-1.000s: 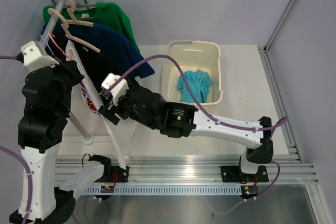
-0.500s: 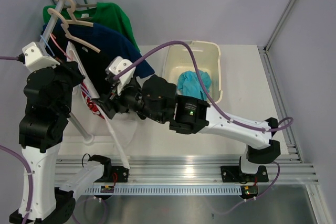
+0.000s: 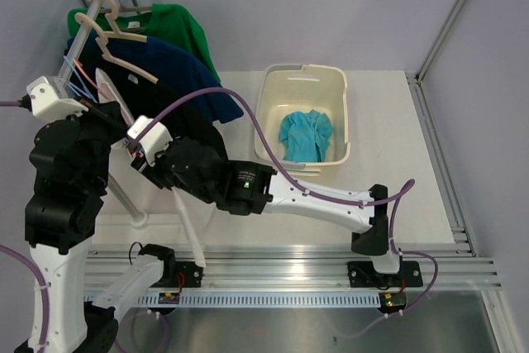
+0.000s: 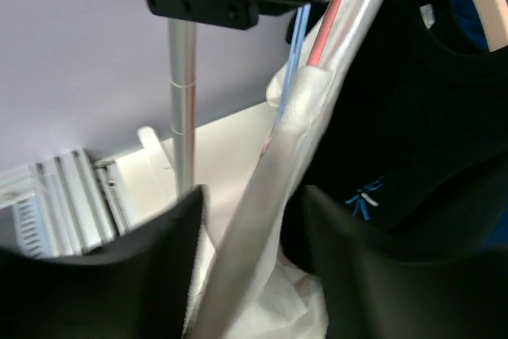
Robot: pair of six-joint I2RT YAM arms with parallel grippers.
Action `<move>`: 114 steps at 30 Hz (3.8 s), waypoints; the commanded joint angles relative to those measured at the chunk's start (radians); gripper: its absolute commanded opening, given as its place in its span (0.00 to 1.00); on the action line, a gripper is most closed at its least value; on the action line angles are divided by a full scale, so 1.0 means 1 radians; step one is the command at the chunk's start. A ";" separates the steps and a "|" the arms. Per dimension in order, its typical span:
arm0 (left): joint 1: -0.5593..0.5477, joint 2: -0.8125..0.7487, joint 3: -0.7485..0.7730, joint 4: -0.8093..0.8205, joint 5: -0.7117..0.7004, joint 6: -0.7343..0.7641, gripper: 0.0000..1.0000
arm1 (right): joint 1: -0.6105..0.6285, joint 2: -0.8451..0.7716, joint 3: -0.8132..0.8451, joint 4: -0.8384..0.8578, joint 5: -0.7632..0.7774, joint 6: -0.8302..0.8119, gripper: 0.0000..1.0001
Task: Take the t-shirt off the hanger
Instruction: Pick up the hanger from the clothesline, then remove the T-shirt from the hanger.
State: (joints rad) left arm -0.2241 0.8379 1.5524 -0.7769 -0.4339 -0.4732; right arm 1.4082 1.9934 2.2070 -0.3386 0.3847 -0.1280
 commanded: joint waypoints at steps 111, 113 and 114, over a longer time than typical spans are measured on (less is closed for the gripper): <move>-0.426 0.265 0.147 0.312 0.503 0.059 0.00 | -0.087 -1.405 -1.197 -0.188 0.467 0.366 0.00; -0.457 0.276 0.155 0.312 0.460 0.058 0.00 | -0.087 -1.476 -1.234 -0.214 0.486 0.396 0.00; -0.465 0.280 0.164 0.312 0.454 0.058 0.00 | -0.087 -1.499 -1.245 -0.224 0.493 0.406 0.00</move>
State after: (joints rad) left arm -0.6701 1.1213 1.6402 -0.5797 0.0967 -0.3637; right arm 1.3258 0.5652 1.0042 -0.5003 0.7753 0.2176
